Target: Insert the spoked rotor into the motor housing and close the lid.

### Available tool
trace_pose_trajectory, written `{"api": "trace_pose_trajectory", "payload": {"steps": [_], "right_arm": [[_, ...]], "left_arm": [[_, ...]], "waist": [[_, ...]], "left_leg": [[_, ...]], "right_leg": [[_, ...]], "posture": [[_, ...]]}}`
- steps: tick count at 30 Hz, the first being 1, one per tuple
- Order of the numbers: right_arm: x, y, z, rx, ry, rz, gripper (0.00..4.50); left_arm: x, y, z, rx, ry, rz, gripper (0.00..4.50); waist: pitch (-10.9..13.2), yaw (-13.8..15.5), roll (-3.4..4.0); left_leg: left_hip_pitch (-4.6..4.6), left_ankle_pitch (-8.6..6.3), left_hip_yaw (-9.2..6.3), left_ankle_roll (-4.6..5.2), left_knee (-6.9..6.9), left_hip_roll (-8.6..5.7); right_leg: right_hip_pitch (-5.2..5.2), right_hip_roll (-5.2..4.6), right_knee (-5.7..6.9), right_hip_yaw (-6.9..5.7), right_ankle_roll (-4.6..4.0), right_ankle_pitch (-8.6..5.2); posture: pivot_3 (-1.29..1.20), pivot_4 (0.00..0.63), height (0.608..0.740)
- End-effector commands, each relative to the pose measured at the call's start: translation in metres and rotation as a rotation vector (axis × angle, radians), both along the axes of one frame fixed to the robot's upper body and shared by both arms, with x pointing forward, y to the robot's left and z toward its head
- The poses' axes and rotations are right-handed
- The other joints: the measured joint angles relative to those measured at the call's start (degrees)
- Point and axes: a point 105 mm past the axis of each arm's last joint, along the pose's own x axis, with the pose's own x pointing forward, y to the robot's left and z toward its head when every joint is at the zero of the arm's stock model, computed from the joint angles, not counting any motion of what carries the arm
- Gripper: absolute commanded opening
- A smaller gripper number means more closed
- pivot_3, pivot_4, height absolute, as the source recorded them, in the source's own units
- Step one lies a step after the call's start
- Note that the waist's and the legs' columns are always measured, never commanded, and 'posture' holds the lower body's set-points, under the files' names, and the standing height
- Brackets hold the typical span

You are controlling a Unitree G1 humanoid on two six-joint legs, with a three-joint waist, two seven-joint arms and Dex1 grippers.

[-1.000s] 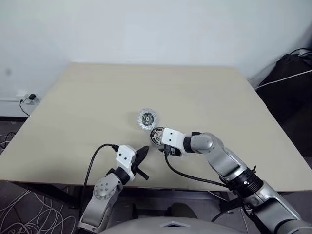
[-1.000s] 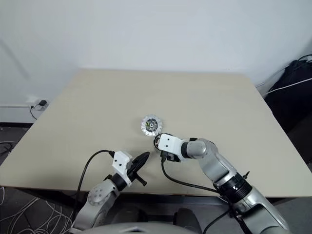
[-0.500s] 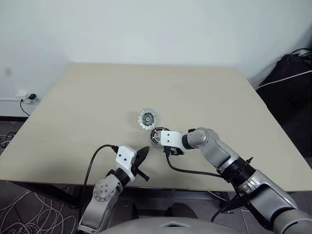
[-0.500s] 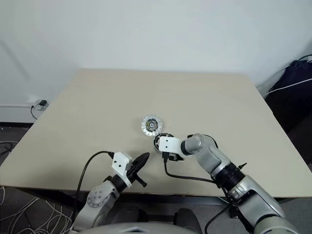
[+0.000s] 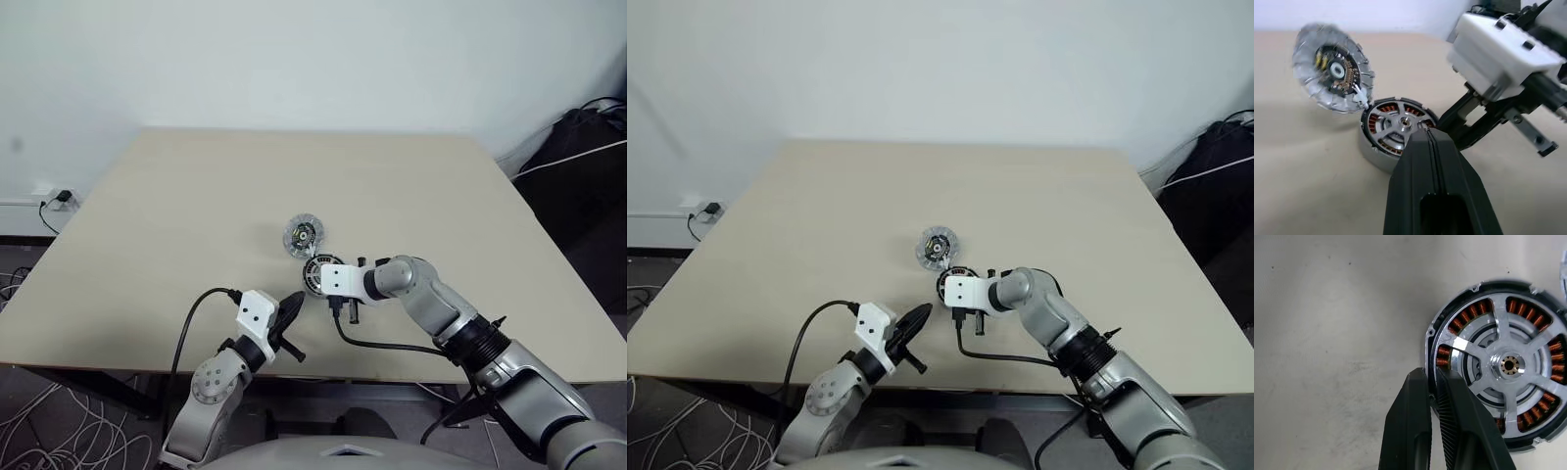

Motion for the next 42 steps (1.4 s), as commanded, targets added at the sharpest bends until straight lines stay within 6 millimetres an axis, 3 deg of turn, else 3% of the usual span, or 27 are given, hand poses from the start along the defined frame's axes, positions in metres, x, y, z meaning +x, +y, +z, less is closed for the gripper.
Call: {"api": "trace_pose_trajectory", "payload": {"steps": [1,5,10,15,18,27,38,42], "right_arm": [[0.009,-0.005,0.007,0.018,-0.038,-0.044,0.01],[0.004,-0.009,0.014,0.055,-0.016,-0.068,0.01],[-0.024,-0.017,0.026,0.123,0.089,-0.099,0.01],[-0.047,-0.028,0.026,0.126,0.161,-0.15,0.01],[-0.055,-0.025,0.027,0.166,0.194,-0.219,0.01],[-0.039,0.009,0.022,0.321,0.236,-0.511,0.01],[-0.035,0.035,0.02,0.389,0.342,-0.63,0.01],[-0.038,0.047,0.029,0.449,0.358,-0.605,1.3]], "left_arm": [[0.004,-0.002,0.016,-0.01,-0.057,-0.002,0.0],[0.004,-0.003,0.012,-0.01,-0.049,-0.006,0.0],[0.003,-0.005,0.006,-0.019,-0.035,-0.005,0.0],[0.002,-0.006,0.004,-0.024,-0.027,-0.012,0.0],[0.002,-0.007,0.005,-0.026,-0.025,-0.019,0.0],[0.002,-0.008,0.005,-0.023,-0.021,-0.038,0.0],[0.0,-0.005,0.003,-0.019,-0.01,-0.025,0.0],[0.0,-0.003,0.0,-0.018,-0.006,-0.021,0.0]], "waist": [[0.0,0.02,0.01],[0.02,0.25,-0.02],[0.03,1.03,0.0],[0.05,0.75,-0.01],[0.05,0.75,-0.02],[0.09,0.15,-0.09],[0.08,-0.81,-0.11],[0.11,-0.75,-0.07]], "left_leg": [[0.0,0.0,0.01,0.0,0.0,0.0],[-0.01,0.0,0.02,0.0,0.01,0.0],[-0.25,-0.04,0.02,0.06,0.01,-0.03],[-0.37,-0.07,0.03,0.11,0.02,-0.03],[-0.35,-0.07,0.02,0.12,0.05,-0.03],[-0.27,-0.07,0.02,0.11,0.08,0.0],[-0.06,-0.07,0.05,0.11,0.05,0.04],[-0.05,-0.07,0.05,0.11,0.04,0.05]], "right_leg": [[0.0,-0.02,0.0,-0.02,0.0,0.0],[0.0,-0.02,0.0,-0.03,0.0,0.0],[-0.15,-0.08,-0.13,-0.1,0.01,-0.01],[-0.25,-0.08,-0.19,-0.1,0.01,-0.01],[-0.24,-0.07,-0.16,-0.11,0.01,-0.01],[-0.24,0.0,0.02,-0.1,0.02,0.0],[-0.18,0.02,0.09,-0.12,-0.02,0.16],[-0.19,0.01,0.09,-0.17,0.01,0.27]], "posture": [[0.0,0.0,0.74],[0.0,0.0,0.74],[0.0,0.0,0.74],[0.0,0.0,0.74],[0.0,0.0,0.74],[0.0,0.0,0.74],[0.0,0.0,0.74],[0.0,0.0,0.74]]}}
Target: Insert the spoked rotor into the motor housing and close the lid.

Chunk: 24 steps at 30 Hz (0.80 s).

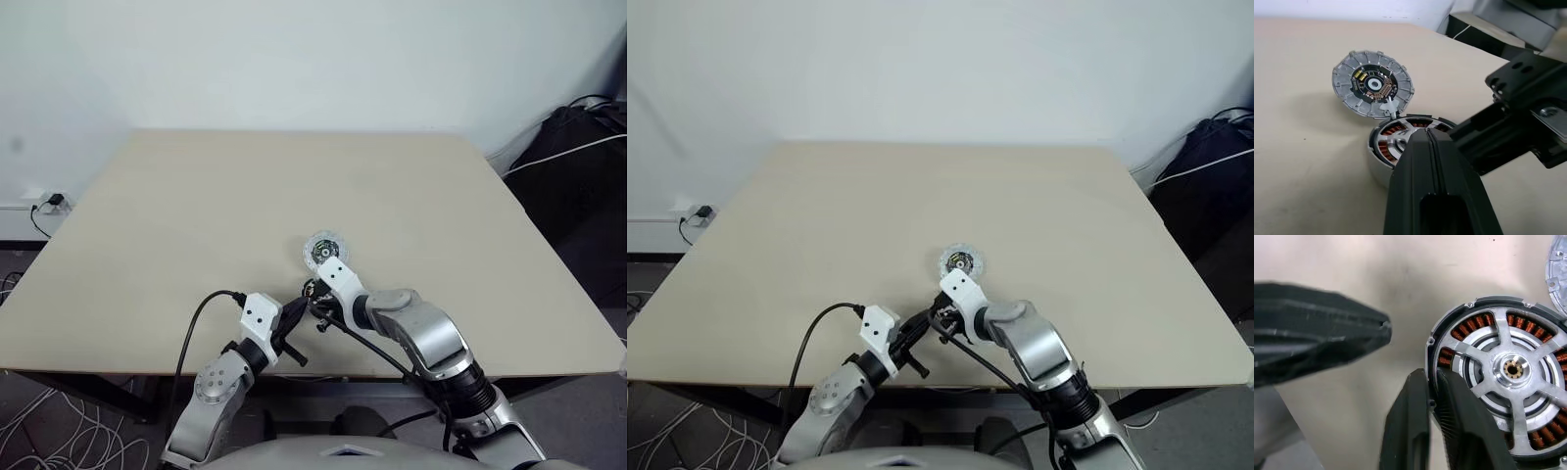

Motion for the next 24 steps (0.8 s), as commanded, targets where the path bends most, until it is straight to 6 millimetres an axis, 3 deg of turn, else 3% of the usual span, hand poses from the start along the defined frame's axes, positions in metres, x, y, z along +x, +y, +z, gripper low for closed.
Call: {"api": "trace_pose_trajectory", "payload": {"steps": [1,3,8,11,16,24], "right_arm": [[0.006,0.011,0.019,0.055,-0.072,0.02,1.6],[0.005,0.015,0.026,0.086,-0.096,0.051,2.22],[0.015,0.018,0.054,0.115,-0.27,0.122,2.22],[0.021,0.011,0.065,0.048,-0.446,0.233,2.22],[0.017,-0.011,0.06,-0.153,-0.682,0.55,2.22],[0.011,-0.034,0.052,-0.28,-0.739,0.849,2.22]], "left_arm": [[0.003,0.001,0.007,-0.014,-0.04,0.001,0.0],[0.003,0.002,0.004,-0.011,-0.036,0.001,0.0],[0.004,0.002,0.0,-0.013,-0.035,-0.006,0.0],[0.004,0.0,0.003,-0.016,-0.041,-0.009,0.0],[0.004,-0.003,0.011,-0.021,-0.052,-0.013,0.0],[0.003,-0.005,0.022,-0.026,-0.055,-0.009,0.0]], "waist": [[0.01,0.04,0.02],[0.01,0.21,0.03],[0.02,0.45,0.04],[0.02,0.62,0.03],[0.05,0.97,-0.04],[0.09,0.93,-0.08]], "left_leg": [[-0.01,0.0,0.0,0.0,0.0,0.0],[-0.06,0.0,0.0,0.0,0.0,0.0],[-0.29,0.01,0.09,0.0,0.04,-0.01],[-0.38,0.01,0.16,0.01,0.04,-0.02],[-0.42,-0.01,0.25,0.08,0.09,-0.05],[-0.33,-0.01,0.26,0.08,0.17,0.02]], "right_leg": [[0.0,0.0,-0.01,-0.01,0.0,0.0],[-0.02,0.0,-0.06,-0.02,0.0,0.0],[-0.18,0.01,-0.24,0.0,0.04,0.01],[-0.27,0.03,-0.29,0.01,0.06,0.02],[-0.34,0.07,-0.35,-0.04,0.15,0.03],[-0.24,0.24,-0.33,0.05,0.34,0.12]], "posture": [[0.0,0.0,0.74],[0.0,0.0,0.74],[0.0,0.0,0.74],[0.0,0.0,0.74],[0.0,0.0,0.74],[0.0,0.0,0.74]]}}
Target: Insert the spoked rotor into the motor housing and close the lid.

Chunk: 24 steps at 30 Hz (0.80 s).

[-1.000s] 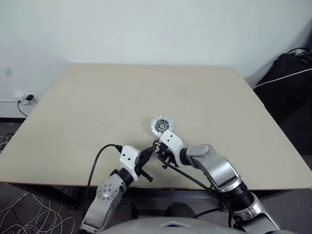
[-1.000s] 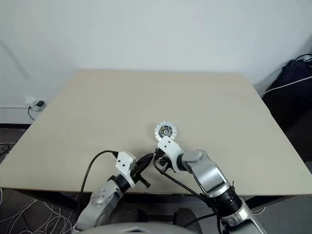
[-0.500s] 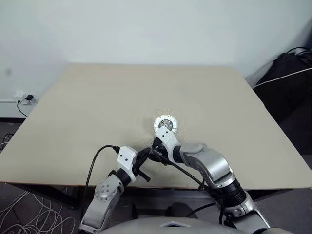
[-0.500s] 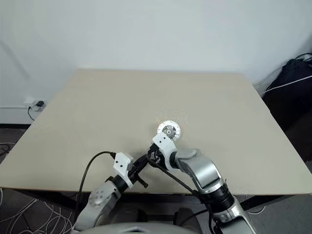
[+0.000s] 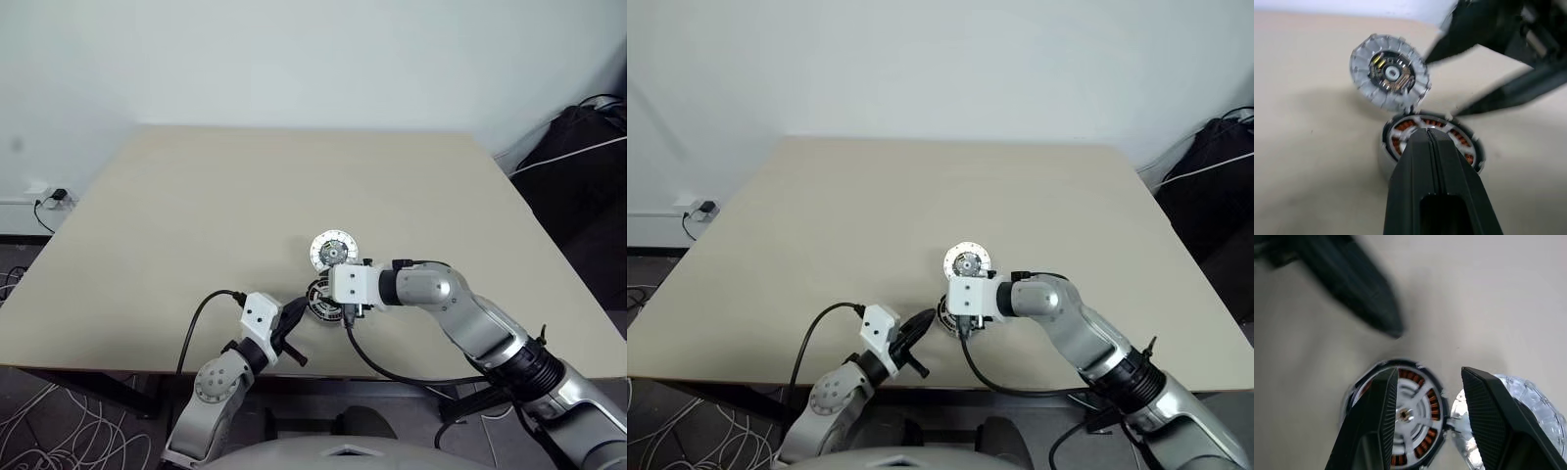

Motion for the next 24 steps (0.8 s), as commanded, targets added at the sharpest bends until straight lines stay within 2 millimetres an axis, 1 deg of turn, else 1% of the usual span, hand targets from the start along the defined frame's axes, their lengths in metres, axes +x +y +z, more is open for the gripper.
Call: {"api": "trace_pose_trajectory", "payload": {"steps": [1,4,9,11,17,24], "right_arm": [[0.002,-0.004,0.006,-0.076,-0.072,0.106,2.22],[0.008,-0.014,0.001,-0.168,-0.124,0.157,2.22],[0.006,-0.037,-0.013,-0.352,-0.131,0.273,2.22],[0.006,-0.042,-0.017,-0.396,-0.135,0.304,2.22],[0.011,-0.047,-0.031,-0.456,-0.123,0.345,2.22],[0.019,-0.044,-0.034,-0.464,-0.13,0.349,2.22]], "left_arm": [[0.003,-0.002,0.017,-0.019,-0.047,0.003,0.0],[0.003,0.0,0.017,-0.018,-0.045,0.007,0.0],[0.002,0.002,0.015,-0.018,-0.039,0.011,0.0],[0.002,0.002,0.014,-0.017,-0.037,0.012,0.0],[0.0,0.003,0.01,-0.014,-0.03,0.023,0.0],[-0.002,0.008,-0.002,-0.008,-0.017,0.033,0.0]], "waist": [[0.01,0.07,0.0],[0.04,0.14,-0.04],[0.06,0.4,-0.05],[0.05,0.48,-0.06],[0.05,0.41,-0.05],[0.03,0.44,-0.02]], "left_leg": [[0.03,0.0,0.0,0.0,0.02,0.0],[0.23,0.0,0.0,0.0,0.04,0.0],[0.31,-0.01,0.01,0.0,0.04,-0.02],[0.31,-0.01,0.01,0.0,0.03,-0.01],[0.36,0.0,0.01,-0.01,0.02,-0.01],[0.37,0.0,0.01,-0.02,0.02,-0.01]], "right_leg": [[0.04,0.0,0.0,0.0,0.01,0.0],[0.25,-0.04,-0.02,0.0,0.01,0.01],[0.33,-0.13,-0.04,0.02,0.0,0.01],[0.33,-0.13,-0.04,0.04,0.0,0.01],[0.36,-0.16,-0.03,0.14,-0.02,0.01],[0.37,-0.2,-0.03,0.19,-0.03,0.01]], "posture": [[0.0,0.0,0.74],[0.0,0.0,0.74],[0.0,0.0,0.74],[0.0,0.0,0.74],[0.0,0.0,0.74],[0.0,0.0,0.74]]}}
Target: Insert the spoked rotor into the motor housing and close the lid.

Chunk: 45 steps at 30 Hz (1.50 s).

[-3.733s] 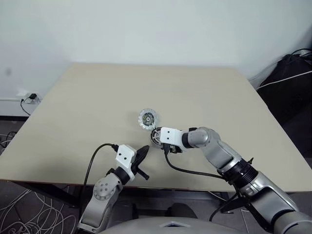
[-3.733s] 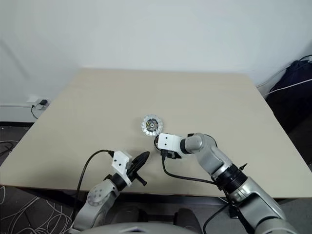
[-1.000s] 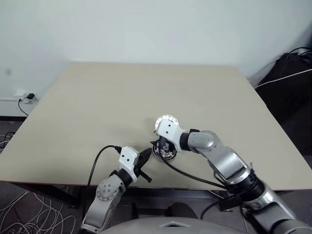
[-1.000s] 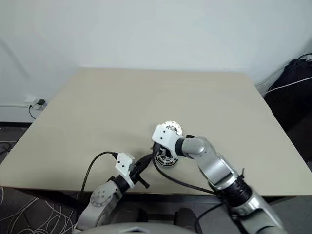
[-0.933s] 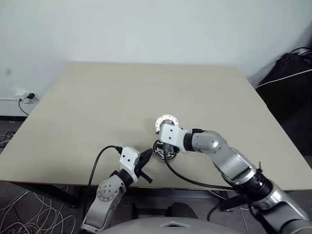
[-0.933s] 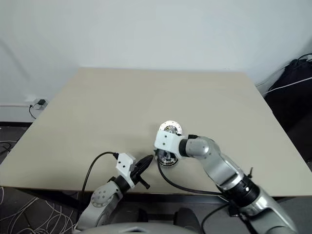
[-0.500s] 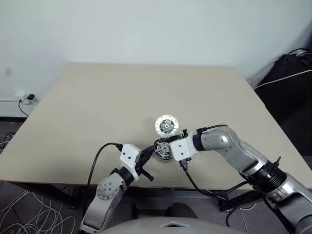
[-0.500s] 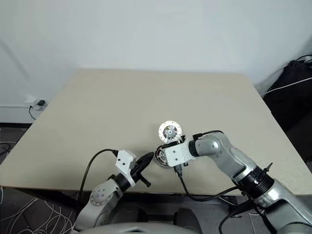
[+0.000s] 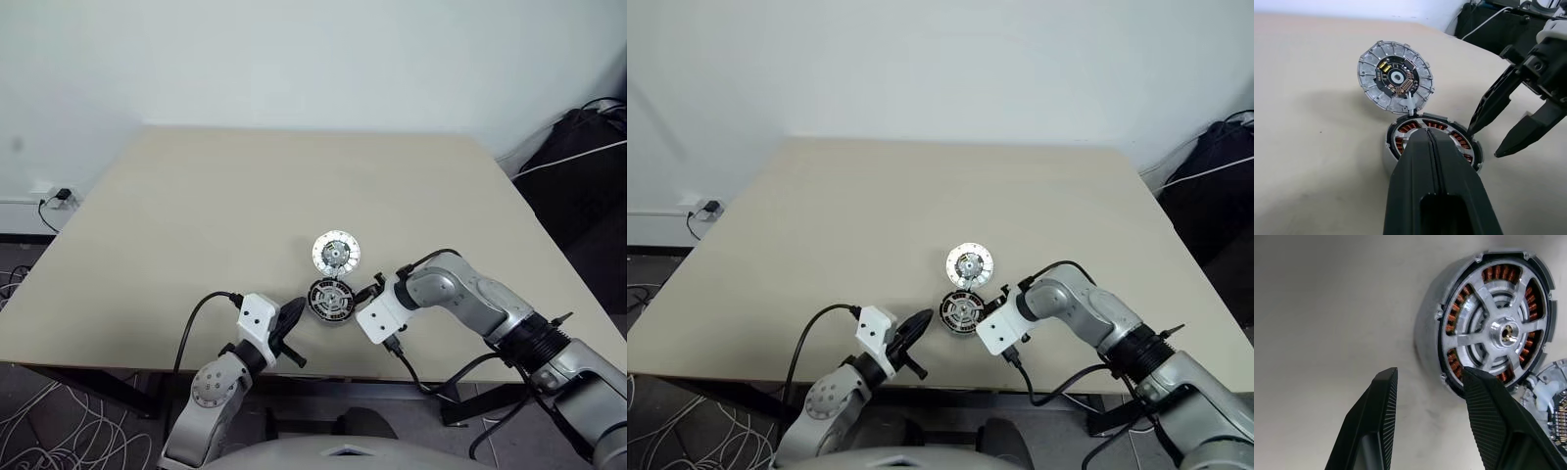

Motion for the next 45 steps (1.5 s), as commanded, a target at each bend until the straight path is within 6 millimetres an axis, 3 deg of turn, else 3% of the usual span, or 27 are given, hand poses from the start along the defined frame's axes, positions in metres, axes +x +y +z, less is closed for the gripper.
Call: {"api": "trace_pose_trajectory", "payload": {"steps": [1,8,11,15,16,23,27,40,45], "right_arm": [[0.009,0.003,0.01,0.004,-0.04,0.016,2.22],[0.01,0.003,0.005,-0.019,-0.026,0.03,2.22],[0.009,0.003,0.004,-0.025,-0.022,0.036,1.58],[0.01,0.006,0.004,-0.004,-0.026,0.031,0.31],[0.01,0.006,0.004,-0.002,-0.028,0.031,0.16],[0.011,0.007,0.006,0.014,-0.044,0.021,0.12],[0.008,0.007,0.017,0.049,-0.03,-0.002,0.12],[-0.043,0.012,0.032,0.185,0.274,-0.208,0.12],[-0.046,0.022,0.025,0.238,0.317,-0.382,0.12]], "left_arm": [[0.003,0.001,0.002,-0.012,-0.037,0.002,0.0],[0.004,0.005,-0.012,-0.013,-0.032,0.011,0.0],[0.004,0.006,-0.016,-0.015,-0.033,0.013,0.0],[0.003,0.005,-0.021,-0.017,-0.034,0.016,0.0],[0.003,0.005,-0.021,-0.017,-0.034,0.016,0.0],[0.003,0.004,-0.024,-0.015,-0.039,0.011,0.0],[0.004,0.004,-0.025,-0.013,-0.039,0.002,0.0],[0.006,0.0,-0.026,-0.021,-0.037,-0.021,0.0],[0.006,-0.003,-0.023,-0.023,-0.041,-0.026,0.0]], "waist": [[0.0,0.0,0.01],[-0.02,0.06,0.03],[-0.04,0.06,0.06],[-0.06,0.05,0.07],[-0.06,0.07,0.09],[-0.08,0.03,0.11],[-0.08,0.12,0.11],[-0.08,0.15,0.12],[-0.08,0.17,0.12]], "left_leg": [[-0.01,0.0,0.0,0.0,0.0,0.0],[-0.01,0.0,0.0,0.0,0.0,-0.02],[-0.01,0.0,0.0,0.0,0.0,-0.02],[0.0,0.0,0.0,0.0,-0.01,-0.02],[-0.01,0.0,-0.01,0.0,0.0,-0.02],[-0.01,0.0,0.01,0.0,0.0,-0.03],[-0.01,0.0,0.01,0.0,0.0,-0.03],[-0.06,-0.02,0.0,0.03,0.0,-0.03],[-0.08,-0.02,0.0,0.03,0.0,-0.04]], "right_leg": [[0.0,-0.01,0.0,0.0,0.0,0.0],[0.0,-0.07,0.01,0.0,-0.01,0.0],[-0.01,-0.09,0.01,0.0,-0.01,0.0],[0.0,-0.1,0.01,0.0,-0.02,0.0],[-0.01,-0.1,0.02,0.0,-0.02,0.01],[-0.01,-0.17,0.04,-0.01,-0.03,0.01],[-0.01,-0.17,0.04,-0.02,-0.03,0.01],[-0.06,-0.29,0.04,-0.11,-0.03,0.0],[-0.07,-0.3,0.04,-0.16,-0.03,0.0]], "posture": [[0.0,0.0,0.74],[0.0,0.0,0.74],[0.0,0.0,0.74],[0.0,0.0,0.74],[0.0,0.0,0.74],[0.0,0.0,0.74],[0.0,0.0,0.74],[0.0,0.0,0.74],[0.0,0.0,0.74]]}}
